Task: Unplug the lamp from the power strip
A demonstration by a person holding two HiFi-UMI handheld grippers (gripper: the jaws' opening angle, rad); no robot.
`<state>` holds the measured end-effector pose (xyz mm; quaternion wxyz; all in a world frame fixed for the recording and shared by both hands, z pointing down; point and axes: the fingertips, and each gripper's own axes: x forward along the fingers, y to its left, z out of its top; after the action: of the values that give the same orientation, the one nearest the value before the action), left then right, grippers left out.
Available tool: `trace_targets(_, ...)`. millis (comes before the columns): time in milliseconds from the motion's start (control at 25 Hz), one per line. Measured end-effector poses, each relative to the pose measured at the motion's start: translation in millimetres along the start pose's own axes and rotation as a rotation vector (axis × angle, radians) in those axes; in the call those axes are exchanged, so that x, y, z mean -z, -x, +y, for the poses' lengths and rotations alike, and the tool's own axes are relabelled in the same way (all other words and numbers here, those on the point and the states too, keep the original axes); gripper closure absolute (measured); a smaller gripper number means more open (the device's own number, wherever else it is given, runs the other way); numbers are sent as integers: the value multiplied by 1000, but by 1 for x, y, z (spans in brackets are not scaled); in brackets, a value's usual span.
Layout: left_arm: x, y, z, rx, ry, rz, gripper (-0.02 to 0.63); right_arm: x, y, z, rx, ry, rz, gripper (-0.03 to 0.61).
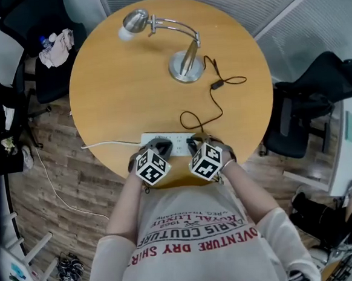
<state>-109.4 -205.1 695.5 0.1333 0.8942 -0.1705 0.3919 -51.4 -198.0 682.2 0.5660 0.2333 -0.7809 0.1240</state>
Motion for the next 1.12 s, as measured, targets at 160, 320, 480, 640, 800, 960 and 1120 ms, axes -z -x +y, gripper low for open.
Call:
trace_targets(160,0,-1,0,-6,5,-2,583,1,-7,-1,-30,51,34,486)
trace_targets(320,0,-1,0,12,16,3,583,1,-13,0,-60,121,90,488)
trace_targets(480,0,-1,2,72,80,37,583,0,-13,1,-104,141,70,493)
trace_targets(640,-1,-1,1,32,61,18,583,-1,-12,1,-106,192,86,497)
trace_targets(800,0,-2,2,3,60,0,583,-3,-9,-1,-80,191,79,500)
trace_targets(960,-1,-1,0,8,51,-7,584,-1,-4,4,-88,176,81,506)
trace_targets(1120,-1,-1,0,-17,31,-20,584,0,0,4,-79,162,87,508)
